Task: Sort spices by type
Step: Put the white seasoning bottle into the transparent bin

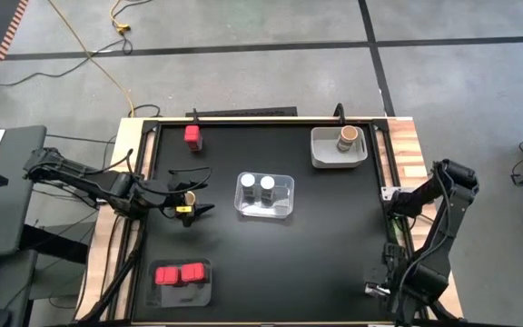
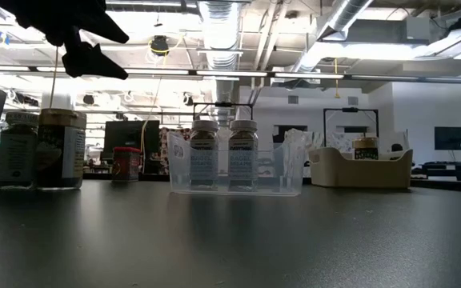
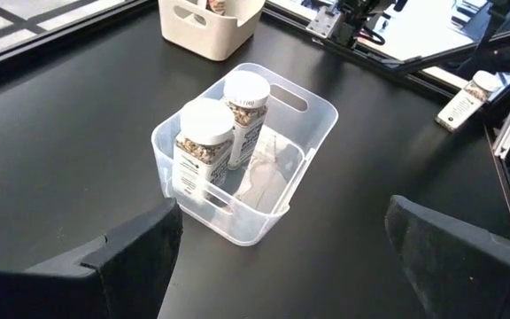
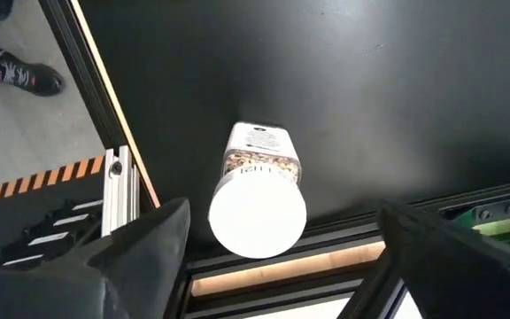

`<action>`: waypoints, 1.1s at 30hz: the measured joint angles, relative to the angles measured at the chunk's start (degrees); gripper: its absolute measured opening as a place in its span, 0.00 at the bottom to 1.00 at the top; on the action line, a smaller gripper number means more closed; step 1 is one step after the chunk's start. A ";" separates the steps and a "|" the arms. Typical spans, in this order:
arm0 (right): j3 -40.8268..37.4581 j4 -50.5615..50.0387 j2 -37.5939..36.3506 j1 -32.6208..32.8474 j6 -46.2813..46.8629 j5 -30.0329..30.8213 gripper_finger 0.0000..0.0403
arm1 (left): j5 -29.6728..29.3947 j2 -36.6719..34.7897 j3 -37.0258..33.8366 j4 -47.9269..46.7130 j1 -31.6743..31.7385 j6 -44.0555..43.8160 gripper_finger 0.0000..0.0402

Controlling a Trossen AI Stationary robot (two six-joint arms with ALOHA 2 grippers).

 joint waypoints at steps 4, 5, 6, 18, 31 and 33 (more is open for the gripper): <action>0.00 -0.07 0.00 0.00 0.69 -0.02 0.92 | 0.00 0.00 0.00 0.00 0.00 -0.13 0.94; 0.00 -0.09 0.00 0.00 0.68 -0.02 0.91 | 0.00 0.00 0.00 -0.01 0.00 -0.13 0.94; 0.00 -0.09 0.00 0.00 0.68 -0.02 0.91 | 0.00 0.00 0.00 0.00 0.00 -0.13 0.94; 0.00 2.79 0.04 -0.81 4.02 -0.37 0.90 | 0.01 0.71 0.02 -0.08 0.00 -0.13 0.94; -6.59 7.36 0.11 1.40 5.78 -0.59 0.90 | -0.63 4.73 0.04 0.11 0.00 -2.88 0.94; -7.99 8.61 0.11 1.69 5.85 -0.59 0.90 | -0.63 5.10 0.04 0.07 0.00 -2.95 0.94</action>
